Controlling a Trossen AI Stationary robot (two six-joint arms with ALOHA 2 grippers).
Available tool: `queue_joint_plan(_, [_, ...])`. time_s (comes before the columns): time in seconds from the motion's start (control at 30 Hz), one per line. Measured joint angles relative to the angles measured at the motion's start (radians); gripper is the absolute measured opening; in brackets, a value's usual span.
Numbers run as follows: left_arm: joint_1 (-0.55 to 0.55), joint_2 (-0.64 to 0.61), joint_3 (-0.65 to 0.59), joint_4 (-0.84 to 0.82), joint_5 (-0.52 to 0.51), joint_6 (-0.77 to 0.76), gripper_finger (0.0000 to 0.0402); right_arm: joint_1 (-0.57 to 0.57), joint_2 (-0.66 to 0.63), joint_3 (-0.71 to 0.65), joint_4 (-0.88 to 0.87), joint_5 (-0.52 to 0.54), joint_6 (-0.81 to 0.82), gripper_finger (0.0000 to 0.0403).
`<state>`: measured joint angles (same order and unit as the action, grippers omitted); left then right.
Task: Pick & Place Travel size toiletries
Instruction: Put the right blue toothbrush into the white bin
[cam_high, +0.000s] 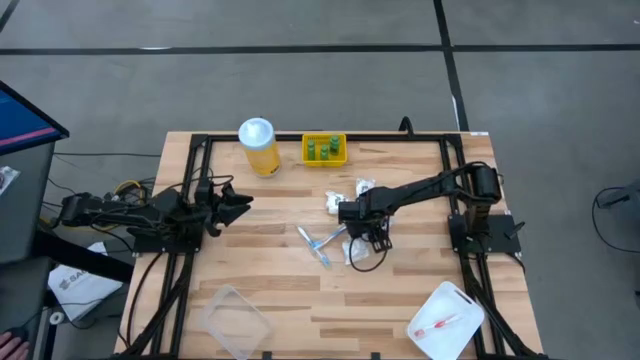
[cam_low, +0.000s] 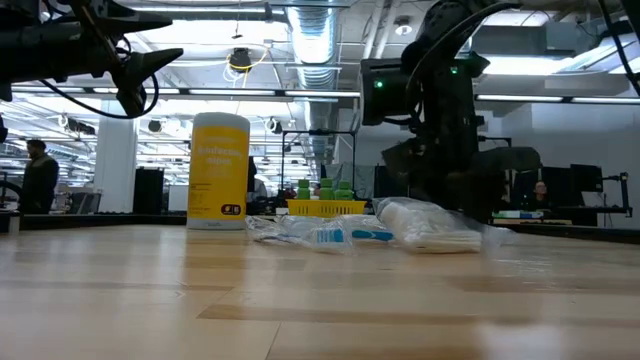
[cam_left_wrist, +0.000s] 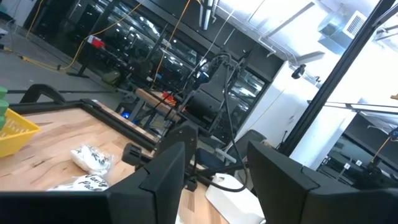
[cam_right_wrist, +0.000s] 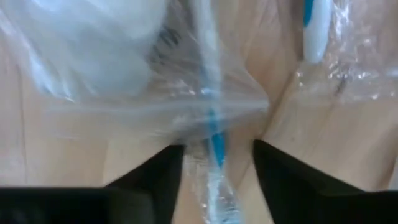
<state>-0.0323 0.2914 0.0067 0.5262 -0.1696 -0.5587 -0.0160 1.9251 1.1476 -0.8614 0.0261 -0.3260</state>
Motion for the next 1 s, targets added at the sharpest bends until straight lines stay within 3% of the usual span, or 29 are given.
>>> queue_joint_plan(0.2, [0.0, 0.001, 0.0, -0.001, 0.0, 0.0, 0.0172, -0.005, -0.001, -0.001, 0.001, -0.004, 0.005, 0.0043])
queue_joint_plan(0.27, [0.0, 0.001, 0.0, -0.001, -0.001, 0.0, 0.0172, -0.006, -0.001, 0.0, -0.007, -0.008, 0.004, 0.0017])
queue_joint_plan(0.47, [0.0, 0.001, 0.0, -0.001, -0.002, 0.0, 0.0172, -0.006, -0.07, -0.015, -0.008, 0.002, 0.005, 0.003])
queue_joint_plan(0.6, [0.0, 0.001, 0.0, -0.001, -0.002, 0.0, 0.0172, -0.027, -0.185, -0.006, -0.019, 0.002, 0.032, 0.0011])
queue_joint_plan(0.8, [0.0, 0.001, 0.0, -0.001, -0.002, 0.0, 0.0172, -0.051, -0.368, -0.007, -0.029, 0.038, 0.15, 0.0027])
queue_joint_plan(1.0, [0.0, 0.001, 0.0, -0.001, -0.002, 0.0, 0.0172, -0.022, -0.57, -0.006, -0.042, 0.046, 0.29, 0.001])
